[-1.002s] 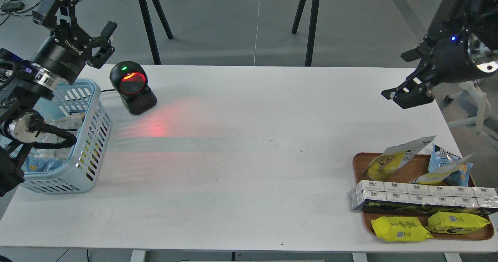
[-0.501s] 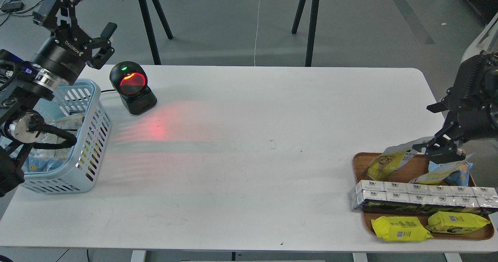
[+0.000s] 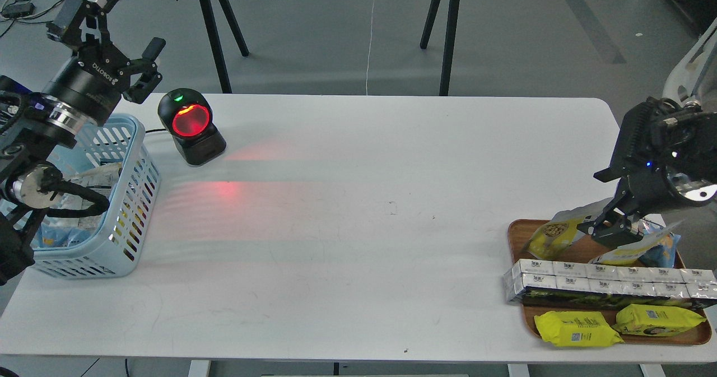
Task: Scan snack and place in basket
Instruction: 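Grasp the yellow-and-white snack packet on the tray with the right gripper, then lift the packet and carry it toward the table center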
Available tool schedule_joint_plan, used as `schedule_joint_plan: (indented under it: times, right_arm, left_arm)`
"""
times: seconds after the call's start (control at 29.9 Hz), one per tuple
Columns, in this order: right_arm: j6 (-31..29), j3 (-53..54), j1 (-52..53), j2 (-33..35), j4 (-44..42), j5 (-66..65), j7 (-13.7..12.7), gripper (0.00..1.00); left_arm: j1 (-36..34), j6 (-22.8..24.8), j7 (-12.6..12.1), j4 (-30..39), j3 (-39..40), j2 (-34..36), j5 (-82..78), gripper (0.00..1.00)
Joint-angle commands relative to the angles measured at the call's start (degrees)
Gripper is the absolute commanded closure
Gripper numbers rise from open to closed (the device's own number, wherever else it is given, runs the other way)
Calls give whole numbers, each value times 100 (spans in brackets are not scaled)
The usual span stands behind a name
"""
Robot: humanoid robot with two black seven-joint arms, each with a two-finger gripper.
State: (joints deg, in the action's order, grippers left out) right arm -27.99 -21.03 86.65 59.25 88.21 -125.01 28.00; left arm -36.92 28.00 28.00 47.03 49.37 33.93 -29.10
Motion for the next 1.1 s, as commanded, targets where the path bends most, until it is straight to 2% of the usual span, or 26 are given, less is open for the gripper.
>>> schedule_joint_plan:
  times: [0.0, 0.1, 0.13, 0.33, 0.43, 0.63, 0.8, 0.94, 1.07]
  right_arm:
    - [-1, 405, -560, -387, -417, 1, 0, 5]
    - [-1, 757, -956, -686, -787, 1, 0, 9]
    - [-1, 871, -1044, -783, -901, 1, 0, 13]
    - [-1, 1496, -1510, -1065, -1201, 1, 0, 54]
    - [-1, 1523, -1519, -1004, -1104, 1, 0, 66]
    - [-1, 1549, -1651, -846, -1095, 1, 0, 70]
    - [-1, 1567, -1713, -766, -1095, 1, 0, 69]
    - [-1, 1558, -1713, -705, -1095, 1, 0, 76]
    - [-1, 1558, -1713, -687, -1095, 1, 0, 90]
  left_arm:
    - [-8, 0, 0, -62, 2, 8, 0, 0]
    - [-8, 0, 0, -133, 2, 17, 0, 0]
    - [-8, 0, 0, -141, 2, 25, 0, 0]
    - [-8, 0, 0, -141, 2, 25, 0, 0]
    - [-8, 0, 0, -141, 2, 25, 0, 0]
    - [-17, 0, 0, -141, 2, 17, 0, 0]
    - [-17, 0, 0, -141, -6, 8, 0, 0]
    - [-25, 0, 0, -141, -6, 8, 0, 0]
    - [-34, 0, 0, -141, 2, -1, 9, 0]
